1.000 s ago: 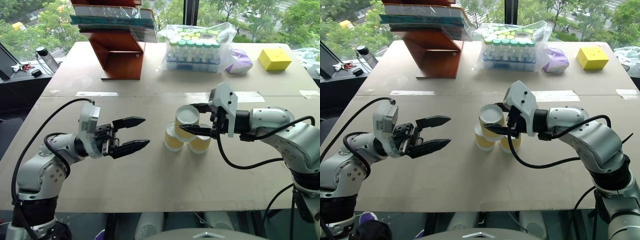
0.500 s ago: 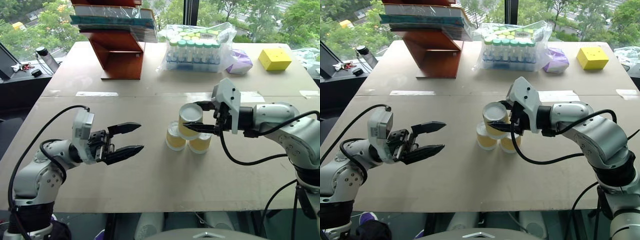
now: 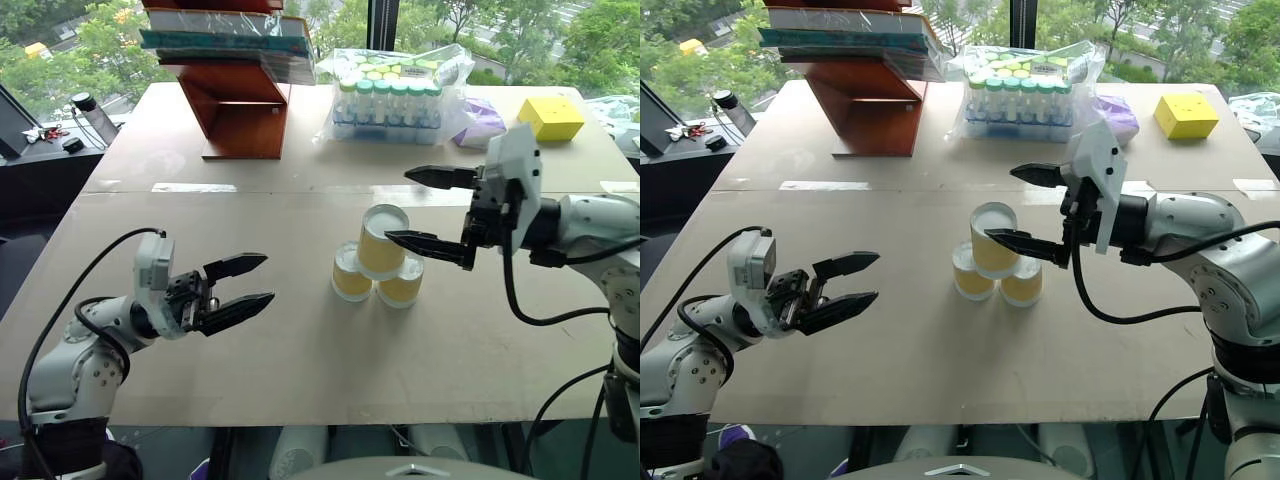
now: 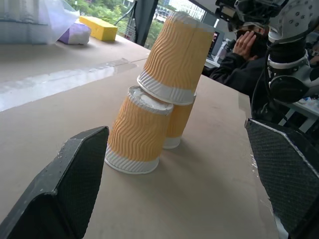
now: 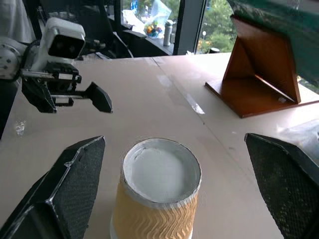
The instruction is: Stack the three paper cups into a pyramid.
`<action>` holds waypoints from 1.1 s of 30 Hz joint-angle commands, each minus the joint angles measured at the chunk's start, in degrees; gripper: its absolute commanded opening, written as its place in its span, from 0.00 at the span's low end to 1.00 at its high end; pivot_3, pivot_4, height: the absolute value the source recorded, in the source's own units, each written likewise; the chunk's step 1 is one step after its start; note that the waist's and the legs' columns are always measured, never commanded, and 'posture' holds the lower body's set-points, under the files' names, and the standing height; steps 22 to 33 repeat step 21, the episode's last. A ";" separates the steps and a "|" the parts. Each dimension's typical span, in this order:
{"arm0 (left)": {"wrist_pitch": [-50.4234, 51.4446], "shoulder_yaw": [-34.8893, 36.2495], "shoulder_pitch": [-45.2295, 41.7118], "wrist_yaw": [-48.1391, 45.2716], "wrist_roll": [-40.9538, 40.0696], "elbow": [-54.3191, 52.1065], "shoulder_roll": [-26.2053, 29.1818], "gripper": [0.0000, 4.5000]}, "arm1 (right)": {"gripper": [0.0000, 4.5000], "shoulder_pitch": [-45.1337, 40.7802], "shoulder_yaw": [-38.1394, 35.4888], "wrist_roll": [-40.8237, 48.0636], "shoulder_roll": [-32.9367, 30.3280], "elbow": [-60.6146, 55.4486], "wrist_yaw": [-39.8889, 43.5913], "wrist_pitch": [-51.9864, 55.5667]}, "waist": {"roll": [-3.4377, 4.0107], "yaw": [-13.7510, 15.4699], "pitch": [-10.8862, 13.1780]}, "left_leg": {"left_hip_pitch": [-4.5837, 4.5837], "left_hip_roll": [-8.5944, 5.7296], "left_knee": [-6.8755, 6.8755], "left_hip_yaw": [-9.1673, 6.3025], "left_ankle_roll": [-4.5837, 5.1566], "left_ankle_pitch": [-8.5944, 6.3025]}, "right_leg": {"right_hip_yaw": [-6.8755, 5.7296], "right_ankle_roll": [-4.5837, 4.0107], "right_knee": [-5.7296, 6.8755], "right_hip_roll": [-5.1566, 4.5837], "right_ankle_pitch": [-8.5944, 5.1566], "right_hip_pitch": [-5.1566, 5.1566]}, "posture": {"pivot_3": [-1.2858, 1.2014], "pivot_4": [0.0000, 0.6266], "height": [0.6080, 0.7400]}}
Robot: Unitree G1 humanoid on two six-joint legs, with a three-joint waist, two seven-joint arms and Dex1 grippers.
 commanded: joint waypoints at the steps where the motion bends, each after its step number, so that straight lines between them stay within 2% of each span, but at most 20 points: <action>1: -2.60 1.53 1.28 3.22 1.59 2.13 -2.76 1.00 | 0.98 8.31 -10.27 2.48 -1.92 -5.59 -1.36 -1.91 | 0.00 0.35 0.00 | 0.00 -0.01 -0.02 0.00 0.00 0.00 | 0.00 0.00 0.00 -0.03 0.00 0.01 | 0.52 0.24 1.00; 5: -5.44 2.29 1.70 5.67 4.36 4.62 -4.45 1.00 | 0.98 24.86 -22.50 3.82 -3.87 -10.87 0.30 -2.56 | -0.06 0.84 -0.01 | -0.02 -0.02 -0.03 0.01 0.00 0.00 | 0.00 0.01 -0.03 -0.03 0.00 0.01 | 0.52 0.24 1.00; 7: -8.88 2.28 3.00 7.16 8.01 6.04 -4.92 1.00 | 0.98 36.80 -28.52 2.23 -2.39 -13.08 3.22 -5.60 | -0.08 1.23 -0.03 | 0.00 -0.01 -0.04 -0.04 0.00 0.00 | -0.06 0.00 -0.07 0.00 0.00 0.06 | 0.52 0.24 1.00; 11: -12.10 1.75 4.87 8.04 11.33 6.99 -4.80 1.00 | 0.98 53.39 -33.58 -1.40 1.61 -13.81 8.81 -13.92 | -0.10 0.94 -0.07 | 0.16 0.01 -0.13 0.15 0.00 0.00 | 0.12 0.01 -0.06 0.02 0.00 0.09 | 0.52 0.24 1.00; 15: -13.54 1.88 7.85 7.33 12.91 7.11 -4.03 1.00 | 0.98 67.37 -33.89 -9.07 6.61 -9.90 14.67 -25.37 | -0.21 0.64 -0.17 | 0.28 0.06 -0.12 0.16 0.00 0.00 | 0.12 -0.01 -0.11 0.06 -0.04 0.20 | 0.52 0.24 1.00; 21: -14.02 0.33 8.56 6.56 14.30 7.71 -3.02 1.00 | 0.98 72.71 -28.58 -14.57 10.76 -4.17 15.84 -34.96 | -0.34 0.31 -0.31 | 0.33 0.15 -0.08 0.20 -0.01 0.00 | 0.12 -0.19 -0.14 0.02 -0.15 0.22 | 0.52 0.24 1.00; 33: -14.02 0.33 8.56 6.56 14.30 7.71 -3.02 1.00 | 0.98 72.71 -28.58 -14.57 10.76 -4.17 15.84 -34.96 | -0.34 0.31 -0.31 | 0.33 0.15 -0.08 0.20 -0.01 0.00 | 0.12 -0.19 -0.14 0.02 -0.15 0.22 | 0.52 0.24 1.00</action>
